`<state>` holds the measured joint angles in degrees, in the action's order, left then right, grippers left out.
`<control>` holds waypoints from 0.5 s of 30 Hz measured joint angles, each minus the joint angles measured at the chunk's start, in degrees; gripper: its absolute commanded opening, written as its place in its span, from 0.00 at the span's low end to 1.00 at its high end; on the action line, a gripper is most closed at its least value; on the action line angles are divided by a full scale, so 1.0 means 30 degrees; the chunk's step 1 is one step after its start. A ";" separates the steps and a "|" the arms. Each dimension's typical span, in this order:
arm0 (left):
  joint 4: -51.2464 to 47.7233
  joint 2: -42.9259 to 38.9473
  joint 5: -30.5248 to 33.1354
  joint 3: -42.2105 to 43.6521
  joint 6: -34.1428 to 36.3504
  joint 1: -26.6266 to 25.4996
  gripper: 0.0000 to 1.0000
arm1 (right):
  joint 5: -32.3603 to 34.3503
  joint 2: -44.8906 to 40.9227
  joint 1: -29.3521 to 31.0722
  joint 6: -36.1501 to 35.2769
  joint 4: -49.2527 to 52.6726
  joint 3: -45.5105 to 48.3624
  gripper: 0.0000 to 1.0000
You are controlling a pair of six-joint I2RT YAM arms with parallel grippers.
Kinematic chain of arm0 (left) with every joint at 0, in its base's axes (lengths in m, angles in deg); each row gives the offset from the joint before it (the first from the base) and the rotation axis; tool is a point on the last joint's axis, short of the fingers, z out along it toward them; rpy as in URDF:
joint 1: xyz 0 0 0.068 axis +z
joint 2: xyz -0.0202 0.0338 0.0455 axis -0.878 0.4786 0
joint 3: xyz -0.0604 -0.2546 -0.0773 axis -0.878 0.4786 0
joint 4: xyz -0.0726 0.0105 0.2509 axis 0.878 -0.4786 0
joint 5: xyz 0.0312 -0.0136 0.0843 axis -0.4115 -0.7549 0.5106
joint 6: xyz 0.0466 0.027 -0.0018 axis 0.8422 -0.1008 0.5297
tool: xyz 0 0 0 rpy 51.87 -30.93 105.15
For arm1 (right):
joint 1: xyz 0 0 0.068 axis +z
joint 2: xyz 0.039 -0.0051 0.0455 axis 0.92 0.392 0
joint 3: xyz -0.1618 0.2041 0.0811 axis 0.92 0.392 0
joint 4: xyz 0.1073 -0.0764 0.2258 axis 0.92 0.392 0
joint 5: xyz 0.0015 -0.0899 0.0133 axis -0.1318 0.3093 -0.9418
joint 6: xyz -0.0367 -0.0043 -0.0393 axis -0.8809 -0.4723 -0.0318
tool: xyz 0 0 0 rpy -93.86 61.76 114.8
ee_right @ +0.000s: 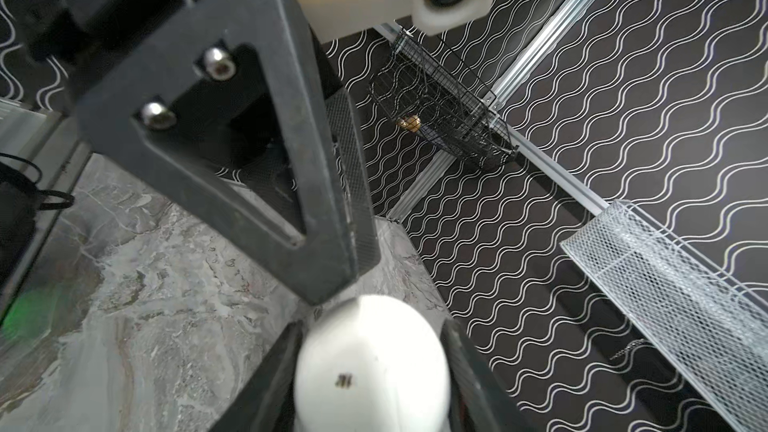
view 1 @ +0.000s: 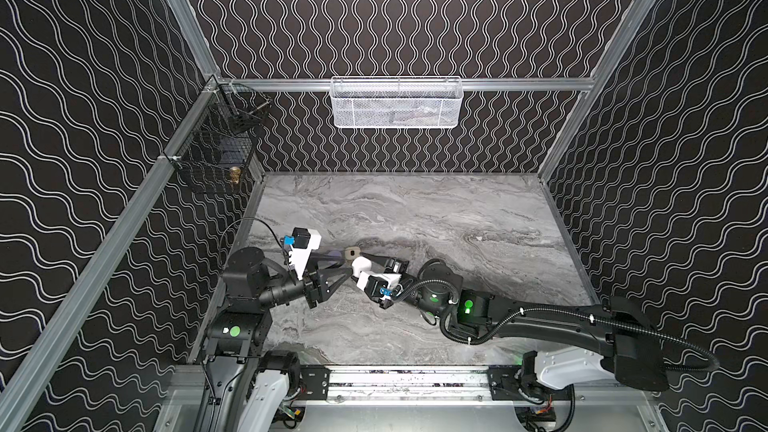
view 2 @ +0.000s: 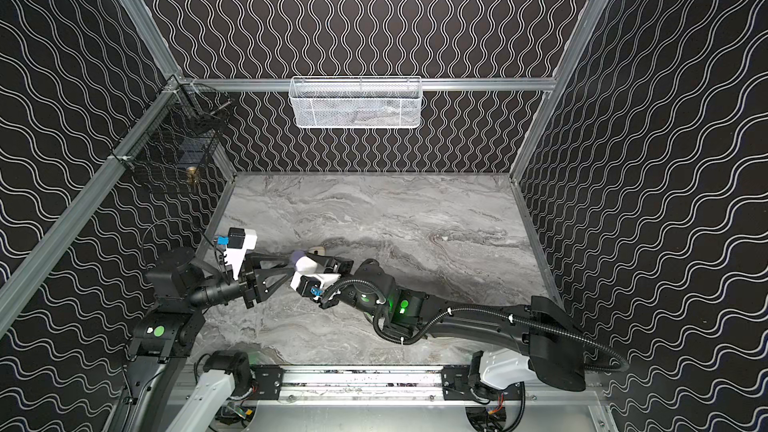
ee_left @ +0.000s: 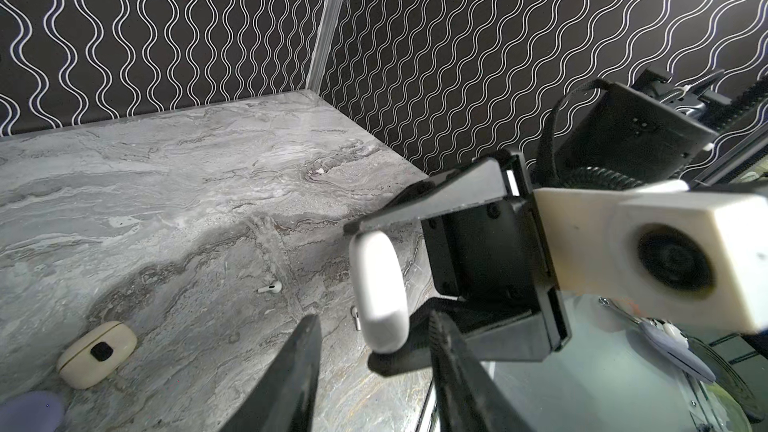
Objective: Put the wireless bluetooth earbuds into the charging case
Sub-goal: 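Close the left gripper on the white case held by the right gripper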
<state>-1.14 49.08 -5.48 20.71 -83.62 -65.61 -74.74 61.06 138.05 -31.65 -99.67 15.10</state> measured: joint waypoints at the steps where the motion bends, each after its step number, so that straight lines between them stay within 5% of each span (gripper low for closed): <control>1: 0.0066 0.0007 -0.0007 0.0015 0.0000 -0.0022 0.46 | 0.0007 0.0073 0.0022 -0.0153 -0.0007 -0.0153 0.20; 15: 0.0138 0.0153 0.0066 0.0029 -0.0299 -0.0138 0.46 | 0.0933 0.1545 0.0503 -0.2324 -0.0073 -0.1239 0.18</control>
<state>-0.73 49.54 -5.28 20.80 -84.51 -66.03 -71.94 65.69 139.56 -38.62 -99.88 11.39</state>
